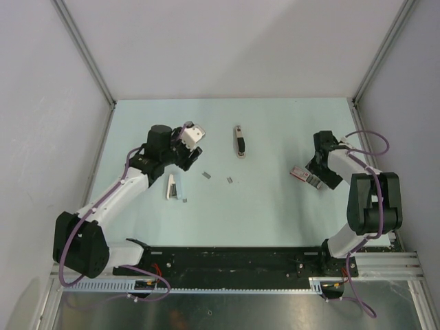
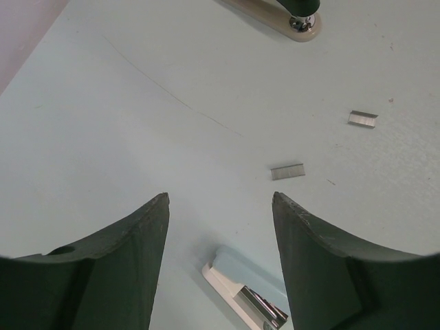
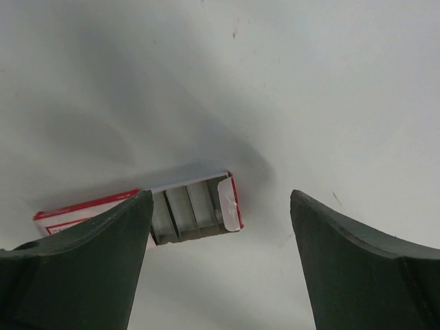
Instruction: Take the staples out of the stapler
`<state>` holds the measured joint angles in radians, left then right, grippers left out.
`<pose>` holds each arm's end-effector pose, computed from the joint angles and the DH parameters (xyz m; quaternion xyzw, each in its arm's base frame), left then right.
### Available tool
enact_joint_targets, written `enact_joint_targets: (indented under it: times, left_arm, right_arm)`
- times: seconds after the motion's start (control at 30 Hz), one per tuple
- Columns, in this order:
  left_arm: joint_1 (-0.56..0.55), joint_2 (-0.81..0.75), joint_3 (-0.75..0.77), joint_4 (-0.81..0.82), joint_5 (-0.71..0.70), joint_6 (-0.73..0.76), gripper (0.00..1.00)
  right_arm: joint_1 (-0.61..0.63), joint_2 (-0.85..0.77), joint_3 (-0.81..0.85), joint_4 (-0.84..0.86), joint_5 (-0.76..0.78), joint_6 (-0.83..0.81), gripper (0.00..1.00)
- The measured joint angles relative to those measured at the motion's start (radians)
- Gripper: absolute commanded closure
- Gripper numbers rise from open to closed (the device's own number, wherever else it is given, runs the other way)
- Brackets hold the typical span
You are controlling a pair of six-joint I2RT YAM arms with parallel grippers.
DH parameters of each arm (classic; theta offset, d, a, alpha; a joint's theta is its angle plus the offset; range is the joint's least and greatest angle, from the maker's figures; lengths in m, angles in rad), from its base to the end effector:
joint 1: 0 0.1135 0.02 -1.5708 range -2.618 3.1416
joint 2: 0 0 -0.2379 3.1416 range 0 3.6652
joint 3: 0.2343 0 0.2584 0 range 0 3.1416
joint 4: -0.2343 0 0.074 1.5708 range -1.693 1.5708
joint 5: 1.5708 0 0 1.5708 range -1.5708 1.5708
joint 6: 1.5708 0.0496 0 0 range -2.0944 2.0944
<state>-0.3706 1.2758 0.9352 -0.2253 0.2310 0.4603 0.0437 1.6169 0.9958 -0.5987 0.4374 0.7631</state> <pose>0.2858 -0.1232 0.2481 0.4021 0.7741 -0.0795 0.4824 0.3118 -0.0074 0.1420 0.3738 0.8863 -0.1296 0.2406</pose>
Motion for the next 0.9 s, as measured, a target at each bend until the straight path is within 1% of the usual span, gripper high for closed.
enact_joint_targets:
  times: [0.4,0.9]
  left_arm:
    - [0.0,0.0,0.0,-0.003,0.01,0.0,0.33]
    - [0.0,0.0,0.0,-0.01,0.011,0.0,0.32]
  right_arm:
    - [-0.005,0.0,-0.032,0.061,-0.073,0.024,0.15]
    - [-0.032,0.041,-0.033,0.099,-0.082,0.023,0.17]
